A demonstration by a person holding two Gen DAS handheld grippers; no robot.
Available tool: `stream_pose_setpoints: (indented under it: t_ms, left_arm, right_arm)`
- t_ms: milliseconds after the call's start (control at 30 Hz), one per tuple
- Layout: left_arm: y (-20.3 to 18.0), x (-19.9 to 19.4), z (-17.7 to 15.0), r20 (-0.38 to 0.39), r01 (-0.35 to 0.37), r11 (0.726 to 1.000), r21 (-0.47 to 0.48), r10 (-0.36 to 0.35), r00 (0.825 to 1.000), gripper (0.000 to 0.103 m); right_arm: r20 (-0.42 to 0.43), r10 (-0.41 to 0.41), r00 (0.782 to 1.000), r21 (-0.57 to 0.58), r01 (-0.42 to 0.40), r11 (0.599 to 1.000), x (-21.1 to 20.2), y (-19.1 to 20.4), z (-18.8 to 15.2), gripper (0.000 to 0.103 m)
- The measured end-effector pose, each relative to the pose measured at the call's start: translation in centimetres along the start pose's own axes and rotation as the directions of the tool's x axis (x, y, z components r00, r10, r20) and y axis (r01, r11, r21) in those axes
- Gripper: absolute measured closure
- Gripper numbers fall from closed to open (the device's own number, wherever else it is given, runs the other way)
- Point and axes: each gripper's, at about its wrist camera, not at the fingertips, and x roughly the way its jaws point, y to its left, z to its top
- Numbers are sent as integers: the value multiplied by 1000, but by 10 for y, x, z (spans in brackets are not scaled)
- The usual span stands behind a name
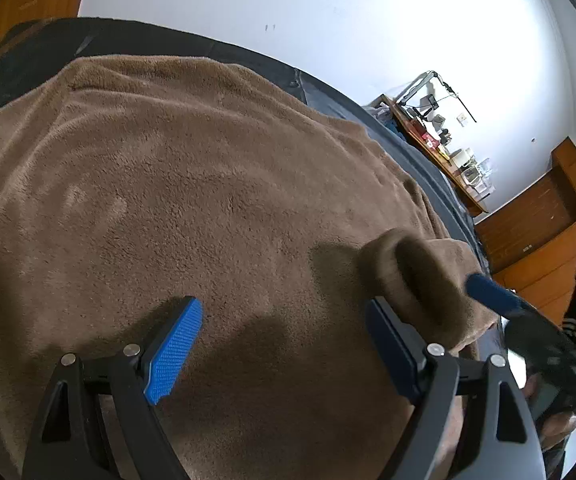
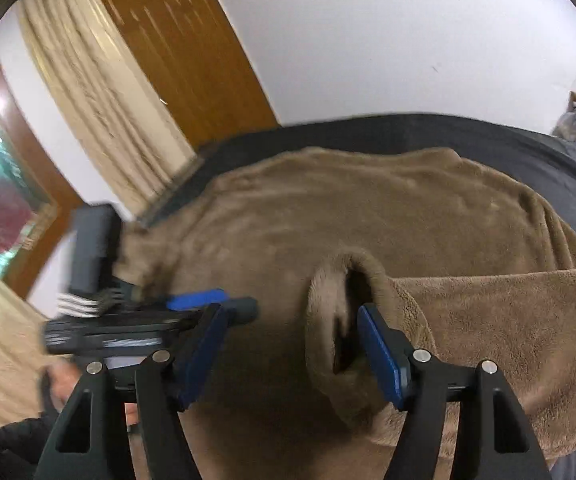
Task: Fold clothes
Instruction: 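Carry the held sleeve across the fleece toward the left gripper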
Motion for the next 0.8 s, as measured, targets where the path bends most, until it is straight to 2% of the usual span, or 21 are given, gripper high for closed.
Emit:
stream_pose_setpoints:
  t_ms: [100, 133, 200, 300, 500, 700, 733, 800]
  left_arm:
    - [2, 1, 0, -4, 21, 1000, -12, -21, 1000, 15]
    - [3, 1, 0, -4, 29, 999, -16, -29, 1000, 15]
    - [4, 0, 0, -3, 42, 999, -21, -42, 999, 14]
    - [5, 0, 0, -1, 61, 998, -28, -61, 998, 14]
    - [8, 3, 2, 4, 100, 994, -45, -100, 995, 13]
    - [3, 5, 0, 6, 108, 994, -21, -108, 994, 8]
    - [2, 6, 1, 6, 116, 993, -18, -116, 993, 8]
    - [1, 7, 2, 4, 140, 990, -15, -140, 990, 8]
  right_arm:
    - [66, 78, 995, 27, -80, 996, -19, -2, 0, 32]
    - [88, 96, 991, 45, -101, 994, -24, -5, 0, 28]
    - [97, 82, 992, 102, -92, 991, -22, -17, -4, 26]
    - [46, 50, 998, 153, -56, 987, -6, -28, -9, 26]
    - [-54, -37, 998, -22, 36, 999, 22, -4, -23, 26]
    - [-137, -139, 981, -205, 109, 973, 51, 20, -37, 23]
    - [-137, -131, 982, -209, 101, 973, 51, 20, -37, 23]
    - [-101, -65, 993, -159, 48, 986, 40, 10, -30, 23]
